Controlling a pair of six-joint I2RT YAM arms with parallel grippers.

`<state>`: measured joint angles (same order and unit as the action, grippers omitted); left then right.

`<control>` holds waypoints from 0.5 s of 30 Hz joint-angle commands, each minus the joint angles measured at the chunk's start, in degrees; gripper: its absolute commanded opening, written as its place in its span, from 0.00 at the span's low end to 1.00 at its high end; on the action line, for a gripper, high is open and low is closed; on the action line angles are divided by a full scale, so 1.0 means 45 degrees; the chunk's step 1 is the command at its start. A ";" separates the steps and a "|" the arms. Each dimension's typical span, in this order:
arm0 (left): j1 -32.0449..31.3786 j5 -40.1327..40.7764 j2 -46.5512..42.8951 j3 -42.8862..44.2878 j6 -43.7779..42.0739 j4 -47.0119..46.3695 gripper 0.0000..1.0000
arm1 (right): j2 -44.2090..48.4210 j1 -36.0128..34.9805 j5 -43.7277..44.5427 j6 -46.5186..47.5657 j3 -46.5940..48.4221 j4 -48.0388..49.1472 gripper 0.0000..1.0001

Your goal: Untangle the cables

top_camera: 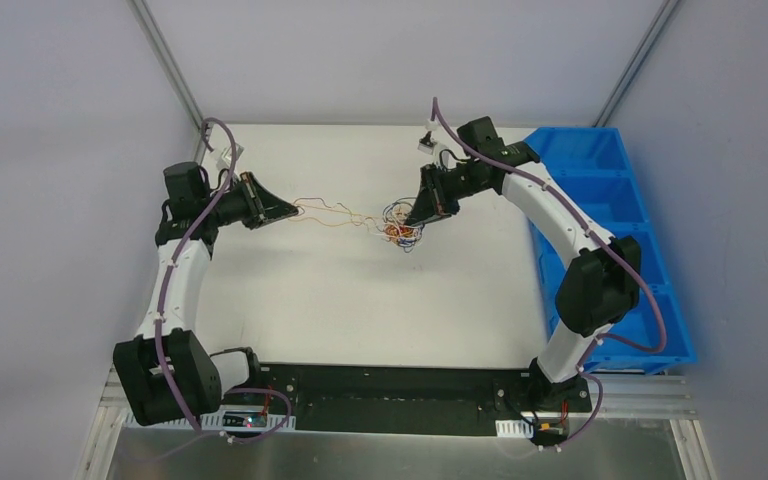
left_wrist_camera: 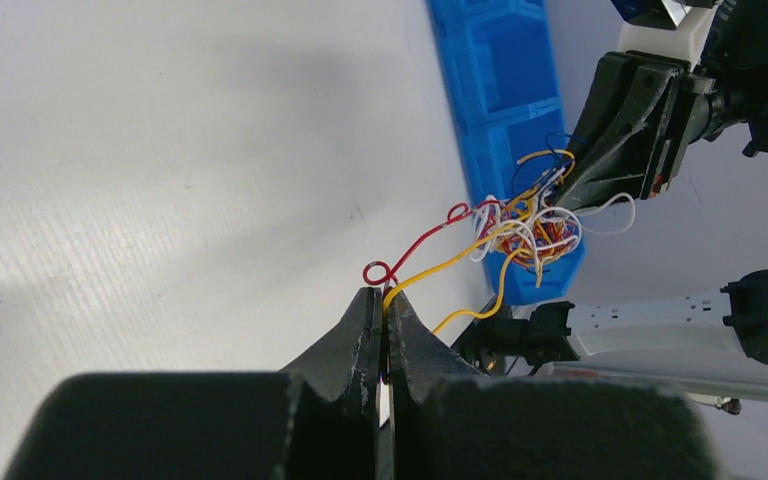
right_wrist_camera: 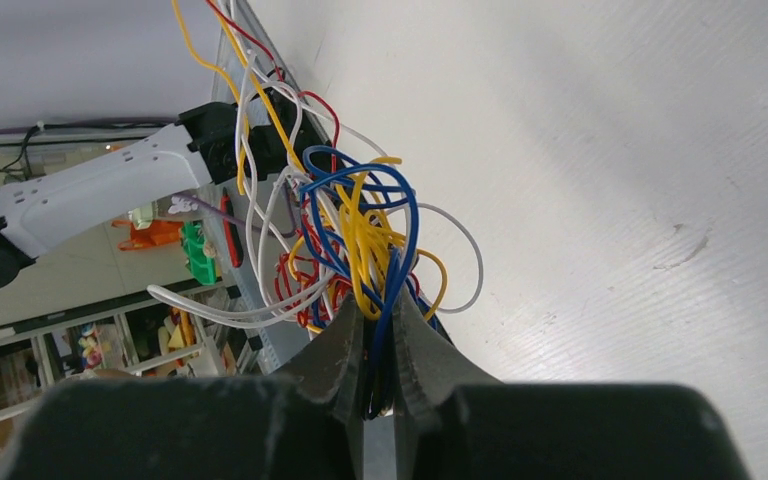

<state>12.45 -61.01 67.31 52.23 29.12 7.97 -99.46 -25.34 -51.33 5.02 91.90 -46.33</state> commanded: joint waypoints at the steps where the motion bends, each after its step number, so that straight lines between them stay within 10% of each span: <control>1: 0.0869 0.1267 -0.0370 0.0685 -0.0864 0.0696 0.00 | 0.0583 0.0273 0.1875 -0.0606 -0.0092 0.0166 0.00; 15: 0.6674 0.2067 0.2960 0.4856 -0.6351 0.6235 0.00 | 0.0930 0.5062 0.2254 0.1389 -0.0499 -0.2653 0.00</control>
<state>36.18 -60.62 79.00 69.43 9.45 35.86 -98.50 -9.37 -46.70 4.78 89.36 -47.70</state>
